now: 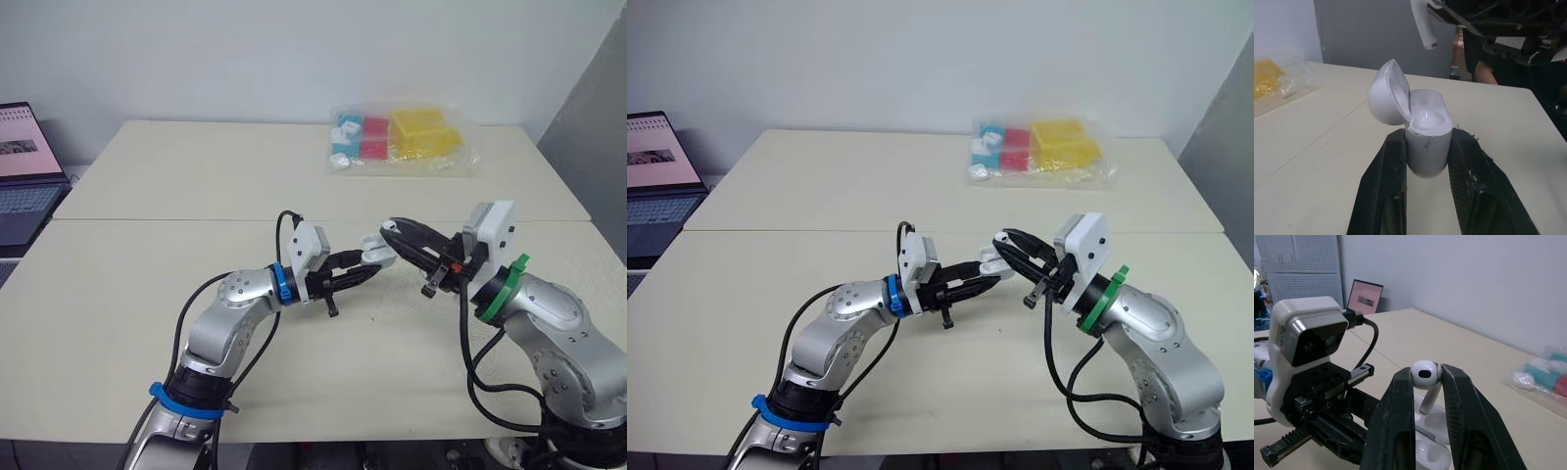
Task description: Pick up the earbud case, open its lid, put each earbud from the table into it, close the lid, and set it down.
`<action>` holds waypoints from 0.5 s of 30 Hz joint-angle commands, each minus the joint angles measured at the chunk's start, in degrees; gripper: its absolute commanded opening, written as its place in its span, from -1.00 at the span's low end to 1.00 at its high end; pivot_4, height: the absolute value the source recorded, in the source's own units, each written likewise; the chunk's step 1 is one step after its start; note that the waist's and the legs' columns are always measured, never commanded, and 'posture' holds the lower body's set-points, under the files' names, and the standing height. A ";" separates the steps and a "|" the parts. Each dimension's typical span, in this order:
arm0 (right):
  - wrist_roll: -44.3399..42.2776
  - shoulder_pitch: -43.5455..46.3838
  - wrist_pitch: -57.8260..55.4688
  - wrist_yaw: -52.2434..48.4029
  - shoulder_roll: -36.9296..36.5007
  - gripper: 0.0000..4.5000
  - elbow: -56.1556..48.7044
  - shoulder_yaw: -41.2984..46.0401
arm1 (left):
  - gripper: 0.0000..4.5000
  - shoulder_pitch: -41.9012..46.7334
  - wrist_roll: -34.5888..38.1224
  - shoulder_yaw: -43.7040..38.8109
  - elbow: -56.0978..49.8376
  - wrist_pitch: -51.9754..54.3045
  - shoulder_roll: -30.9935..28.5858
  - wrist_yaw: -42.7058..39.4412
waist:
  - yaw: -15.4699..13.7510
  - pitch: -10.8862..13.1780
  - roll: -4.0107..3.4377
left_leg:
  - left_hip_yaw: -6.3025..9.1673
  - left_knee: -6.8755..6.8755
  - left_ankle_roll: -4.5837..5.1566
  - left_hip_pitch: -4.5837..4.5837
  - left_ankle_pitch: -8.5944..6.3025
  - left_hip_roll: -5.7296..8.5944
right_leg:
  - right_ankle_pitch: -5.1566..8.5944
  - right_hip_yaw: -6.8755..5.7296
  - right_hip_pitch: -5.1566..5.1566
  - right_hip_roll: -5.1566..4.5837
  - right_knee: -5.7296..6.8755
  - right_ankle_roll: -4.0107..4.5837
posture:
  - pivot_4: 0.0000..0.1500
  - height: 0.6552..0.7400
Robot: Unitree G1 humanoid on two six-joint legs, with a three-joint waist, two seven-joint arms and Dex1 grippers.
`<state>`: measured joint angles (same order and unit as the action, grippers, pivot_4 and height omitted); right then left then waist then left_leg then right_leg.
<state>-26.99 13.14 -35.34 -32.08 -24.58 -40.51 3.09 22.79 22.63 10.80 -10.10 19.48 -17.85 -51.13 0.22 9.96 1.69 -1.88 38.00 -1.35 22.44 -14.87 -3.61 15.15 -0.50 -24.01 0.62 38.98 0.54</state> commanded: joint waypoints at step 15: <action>4.60 -5.21 11.70 -2.61 -2.89 -0.81 4.87 -2.45 | -0.65 0.27 1.84 -1.12 -0.60 -0.21 -0.24 -1.26 | 0.00 0.00 0.00 | 0.00 -0.01 0.00 0.00 0.00 0.00 | 0.00 0.00 -0.01 0.00 -0.01 0.00 | 1.00 1.00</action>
<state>-22.80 8.07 -25.51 -34.48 -26.95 -34.82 0.25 22.76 23.43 10.79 -9.43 19.62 -18.06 -52.24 0.22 9.96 1.69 -1.88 37.99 -1.35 22.43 -14.87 -3.61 15.15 -0.50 -24.02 0.62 38.97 0.54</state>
